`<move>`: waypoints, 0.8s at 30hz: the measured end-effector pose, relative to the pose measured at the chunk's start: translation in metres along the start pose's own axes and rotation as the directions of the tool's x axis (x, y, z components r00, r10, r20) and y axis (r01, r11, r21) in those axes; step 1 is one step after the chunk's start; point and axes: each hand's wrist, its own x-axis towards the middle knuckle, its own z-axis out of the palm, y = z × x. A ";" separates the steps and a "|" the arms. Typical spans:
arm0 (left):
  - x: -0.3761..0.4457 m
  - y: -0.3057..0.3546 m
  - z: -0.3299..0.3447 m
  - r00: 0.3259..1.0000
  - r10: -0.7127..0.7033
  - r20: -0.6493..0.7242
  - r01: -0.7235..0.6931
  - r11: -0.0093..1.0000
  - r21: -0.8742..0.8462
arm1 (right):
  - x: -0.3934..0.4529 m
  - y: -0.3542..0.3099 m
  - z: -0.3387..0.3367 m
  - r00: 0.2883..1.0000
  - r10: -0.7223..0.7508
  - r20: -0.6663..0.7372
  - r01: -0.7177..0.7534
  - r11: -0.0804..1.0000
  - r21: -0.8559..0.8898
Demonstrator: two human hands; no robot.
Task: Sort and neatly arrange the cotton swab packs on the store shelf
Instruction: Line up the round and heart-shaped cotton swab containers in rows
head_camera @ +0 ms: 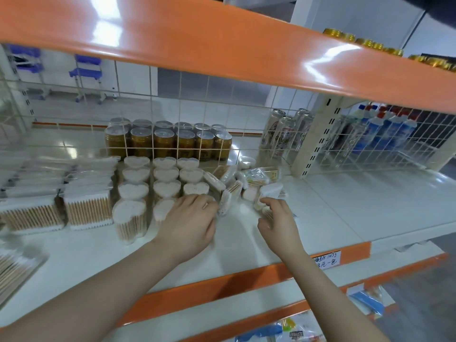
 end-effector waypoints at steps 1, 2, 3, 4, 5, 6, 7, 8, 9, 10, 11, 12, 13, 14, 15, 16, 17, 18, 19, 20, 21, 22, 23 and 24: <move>0.003 0.003 0.001 1.000 0.003 0.003 -0.003 1.000 -0.004 | 0.003 0.004 -0.004 1.000 0.008 -0.007 -0.008 1.000 -0.005; 0.006 0.007 0.002 1.000 0.007 0.005 -0.007 1.000 -0.014 | 0.006 0.009 -0.007 1.000 0.014 -0.013 -0.014 1.000 -0.012; 0.010 0.011 0.004 1.000 0.008 0.006 -0.008 1.000 -0.026 | 0.010 0.014 -0.011 1.000 0.020 -0.015 -0.021 1.000 -0.020; 0.014 0.015 0.006 1.000 0.004 0.011 -0.004 0.999 -0.044 | 0.015 0.018 -0.014 1.000 0.027 -0.015 -0.028 0.999 -0.026; 0.018 0.019 0.008 1.000 -0.004 0.021 0.005 0.998 -0.061 | 0.020 0.023 -0.018 0.999 0.030 -0.015 -0.031 0.999 -0.028; 0.021 0.023 0.010 1.000 -0.014 0.025 0.015 0.998 -0.068 | 0.025 0.028 -0.021 0.999 0.030 -0.015 -0.031 0.999 -0.025; 0.026 0.028 0.013 1.000 -0.024 0.018 0.025 0.998 -0.065 | 0.030 0.033 -0.025 0.999 0.029 -0.013 -0.029 0.999 -0.024; 0.029 0.032 0.016 0.999 -0.034 0.020 0.036 0.997 -0.063 | 0.035 0.038 -0.028 1.000 0.030 -0.007 -0.030 0.999 -0.026; 0.033 0.036 0.020 0.999 -0.041 0.027 0.043 0.997 -0.067 | 0.039 0.043 -0.031 1.000 0.029 0.003 -0.029 0.999 -0.030; 0.037 0.041 0.025 0.998 -0.049 0.032 0.051 0.996 -0.075 | 0.044 0.047 -0.034 1.000 0.023 0.015 -0.022 0.999 -0.034; 0.041 0.045 0.028 0.998 -0.055 0.033 0.057 0.995 -0.082 | 0.048 0.052 -0.036 1.000 0.012 0.028 -0.011 0.999 -0.036; 0.044 0.049 0.031 0.998 -0.061 0.028 0.063 0.995 -0.080 | 0.053 0.056 -0.038 0.999 -0.001 0.041 0.002 0.999 -0.037; 0.046 0.053 0.034 0.997 -0.070 0.031 0.072 0.995 -0.072 | 0.058 0.060 -0.040 0.999 -0.016 0.052 0.018 0.999 -0.036; 0.048 0.055 0.038 0.996 -0.081 0.033 0.083 0.995 -0.062 | 0.062 0.063 -0.041 0.997 -0.032 0.063 0.035 0.999 -0.037; 0.050 0.057 0.041 0.994 -0.098 0.041 0.101 0.993 -0.059 | 0.066 0.066 -0.042 0.996 -0.048 0.077 0.051 0.998 -0.042; 0.051 0.059 0.043 0.992 -0.115 0.048 0.118 0.991 -0.057 | 0.070 0.068 -0.043 0.994 -0.059 0.094 0.064 0.997 -0.050; 0.052 0.062 0.046 0.989 -0.135 0.065 0.139 0.988 -0.062 | 0.074 0.071 -0.043 0.991 -0.068 0.112 0.074 0.996 -0.054; 0.053 0.065 0.049 0.984 -0.158 0.078 0.164 0.984 -0.073 | 0.078 0.073 -0.043 0.989 -0.074 0.132 0.082 0.995 -0.056; 0.053 0.067 0.050 0.975 -0.192 0.111 0.200 0.977 -0.071 | 0.082 0.074 -0.042 0.985 -0.083 0.154 0.094 0.994 -0.062; 0.053 0.067 0.053 0.967 -0.217 0.136 0.226 0.973 -0.049 | 0.085 0.075 -0.042 0.980 -0.093 0.177 0.107 0.992 -0.071; 0.052 0.068 0.054 0.964 -0.232 0.132 0.238 0.971 -0.034 | 0.088 0.076 -0.041 0.975 -0.100 0.200 0.118 0.990 -0.081; 0.052 0.069 0.054 0.959 -0.248 0.135 0.254 0.967 -0.031 | 0.091 0.077 -0.040 0.970 -0.102 0.221 0.125 0.988 -0.092; 0.053 0.071 0.053 0.955 -0.259 0.148 0.265 0.964 -0.025 | 0.094 0.077 -0.039 0.966 -0.106 0.238 0.134 0.986 -0.103; 0.054 0.072 0.053 0.953 -0.262 0.154 0.268 0.963 -0.021 | 0.096 0.078 -0.039 0.961 -0.111 0.253 0.143 0.983 -0.112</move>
